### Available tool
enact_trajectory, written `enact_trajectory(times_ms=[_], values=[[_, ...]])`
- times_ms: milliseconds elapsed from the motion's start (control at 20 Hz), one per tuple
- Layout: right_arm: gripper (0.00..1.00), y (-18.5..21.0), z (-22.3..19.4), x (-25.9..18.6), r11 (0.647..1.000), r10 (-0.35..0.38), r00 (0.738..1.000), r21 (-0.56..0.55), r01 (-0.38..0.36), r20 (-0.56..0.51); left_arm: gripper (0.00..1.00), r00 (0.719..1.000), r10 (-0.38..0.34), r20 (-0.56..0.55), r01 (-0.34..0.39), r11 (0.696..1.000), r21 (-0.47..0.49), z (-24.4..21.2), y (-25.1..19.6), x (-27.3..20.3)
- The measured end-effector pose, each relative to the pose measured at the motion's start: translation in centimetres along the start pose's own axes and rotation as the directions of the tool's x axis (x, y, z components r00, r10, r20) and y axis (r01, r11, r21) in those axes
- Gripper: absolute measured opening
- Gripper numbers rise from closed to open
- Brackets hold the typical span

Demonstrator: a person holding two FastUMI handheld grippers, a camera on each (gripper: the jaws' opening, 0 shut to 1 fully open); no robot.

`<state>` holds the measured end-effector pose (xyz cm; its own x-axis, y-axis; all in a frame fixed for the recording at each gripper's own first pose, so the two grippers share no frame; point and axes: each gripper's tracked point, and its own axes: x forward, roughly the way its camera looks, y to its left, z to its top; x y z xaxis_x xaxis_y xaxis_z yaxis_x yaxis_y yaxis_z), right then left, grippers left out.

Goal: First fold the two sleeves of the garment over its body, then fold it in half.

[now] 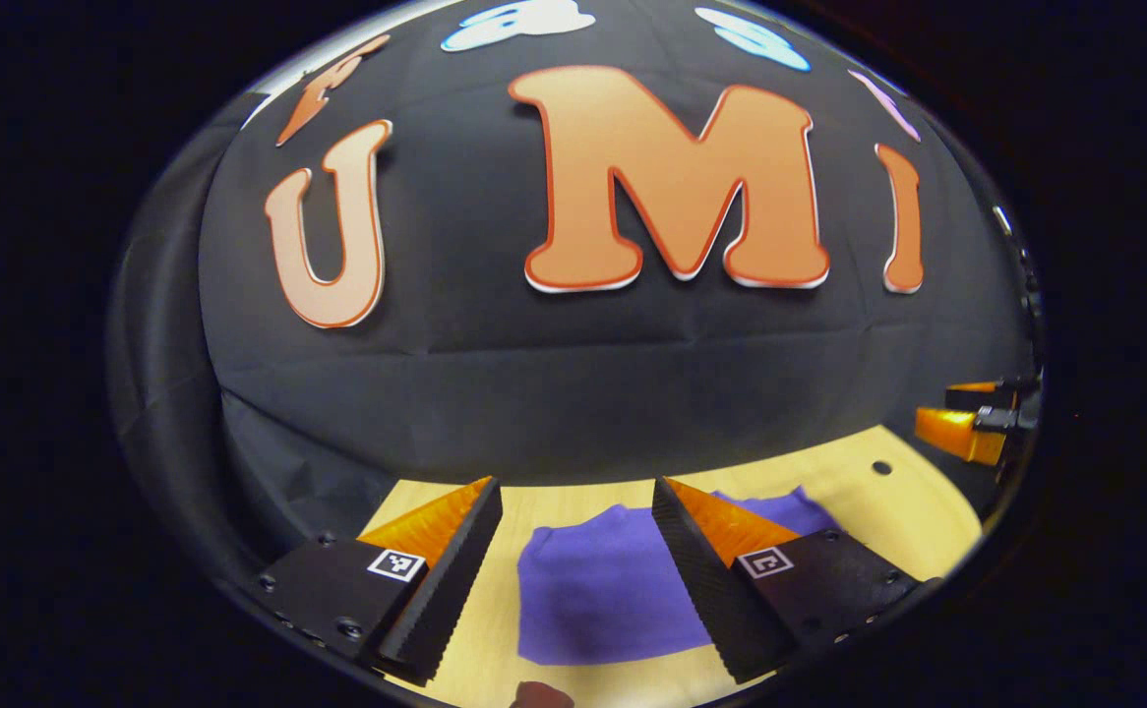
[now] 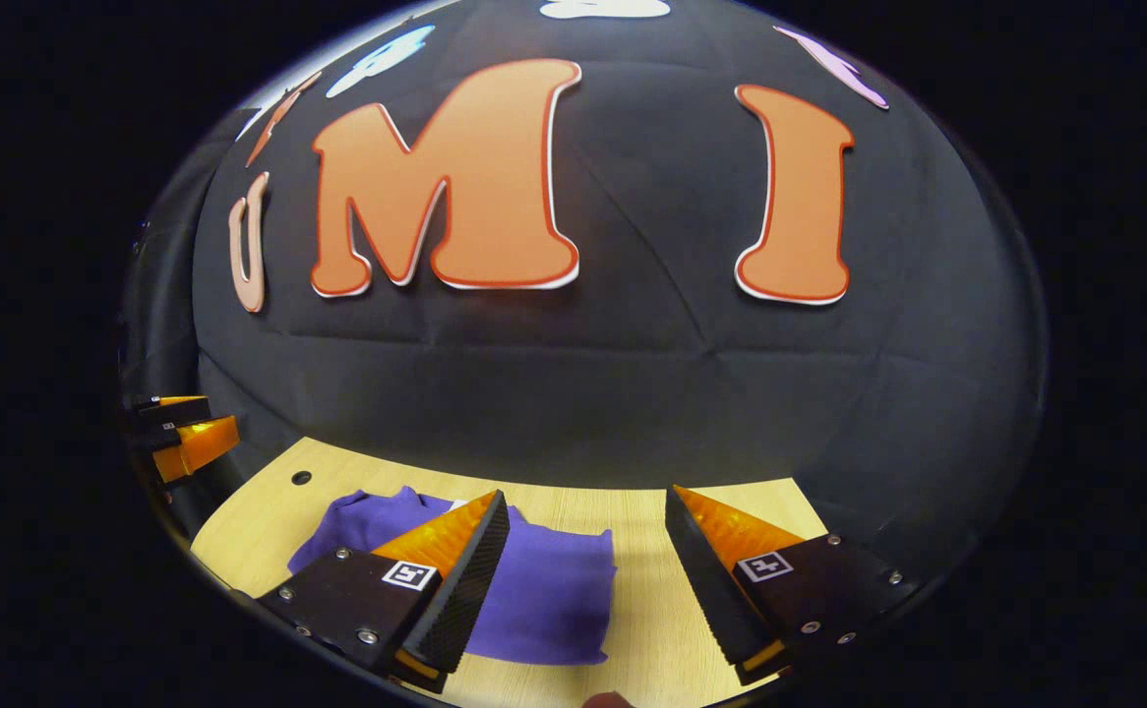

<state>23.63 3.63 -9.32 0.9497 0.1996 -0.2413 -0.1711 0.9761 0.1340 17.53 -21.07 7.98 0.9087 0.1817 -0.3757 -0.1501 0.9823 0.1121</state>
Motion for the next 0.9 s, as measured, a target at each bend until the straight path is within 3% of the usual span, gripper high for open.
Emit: enact_trajectory(times_ms=[300,600,900], values=[[0.95,1.0,1.5,-7.4,1.0,-0.026,0.995,-0.006,0.026,0.099,0.99,0.987,-0.038,0.154,0.037,0.999,0.008,3.4,-1.0,-7.3],[0.94,3.9,1.2,-14.2,0.998,-0.058,0.984,0.048,0.051,0.169,0.98,0.944,-0.105,0.313,0.102,0.994,0.028,4.8,-0.8,-14.6],[0.94,7.8,0.9,-19.5,0.999,-0.037,0.972,0.024,0.032,0.232,1.0,0.933,-0.117,0.34,0.102,0.993,0.06,2.5,-0.7,-19.5]])
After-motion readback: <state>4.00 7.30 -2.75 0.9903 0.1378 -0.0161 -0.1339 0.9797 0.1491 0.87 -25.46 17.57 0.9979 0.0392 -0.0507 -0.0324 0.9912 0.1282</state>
